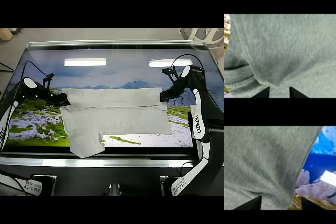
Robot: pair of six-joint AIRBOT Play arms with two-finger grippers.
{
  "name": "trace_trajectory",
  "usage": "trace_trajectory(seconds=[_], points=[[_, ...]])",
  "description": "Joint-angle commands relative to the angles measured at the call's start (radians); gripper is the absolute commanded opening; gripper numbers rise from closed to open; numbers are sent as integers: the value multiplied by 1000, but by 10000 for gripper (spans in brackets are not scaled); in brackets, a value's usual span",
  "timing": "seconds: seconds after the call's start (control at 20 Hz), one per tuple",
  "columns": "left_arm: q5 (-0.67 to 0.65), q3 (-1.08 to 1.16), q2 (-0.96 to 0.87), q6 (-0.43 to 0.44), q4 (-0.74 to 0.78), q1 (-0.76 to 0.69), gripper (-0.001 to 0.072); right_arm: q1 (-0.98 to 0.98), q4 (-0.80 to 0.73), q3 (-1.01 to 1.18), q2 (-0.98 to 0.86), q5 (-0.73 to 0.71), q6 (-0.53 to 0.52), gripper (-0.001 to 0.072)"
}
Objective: Fold the shirts.
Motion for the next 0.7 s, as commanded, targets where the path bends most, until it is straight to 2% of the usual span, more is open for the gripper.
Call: trace_trajectory(seconds=[0.0,0.1,0.2,0.25,0.3,0.45,0.55,0.65], points=[[-132,53,13,-33,6,38,346,-18,12,22,47,119,-23,506],[-224,71,49,-32,6,82,346,-84,25,21,98,253,-17,480],[-281,-7,116,-18,6,110,352,-147,56,-24,127,367,-19,460],[-280,-93,167,-3,6,114,442,-167,54,-78,149,388,-32,460],[-262,-213,229,15,6,115,491,-185,55,-160,183,375,-37,460],[-168,-583,409,82,5,114,491,-202,58,-386,285,259,-72,459],[-110,-732,486,93,-24,112,492,-202,46,-457,308,224,-85,459],[-51,-805,504,128,-113,111,491,-201,49,-472,309,212,-85,459]])
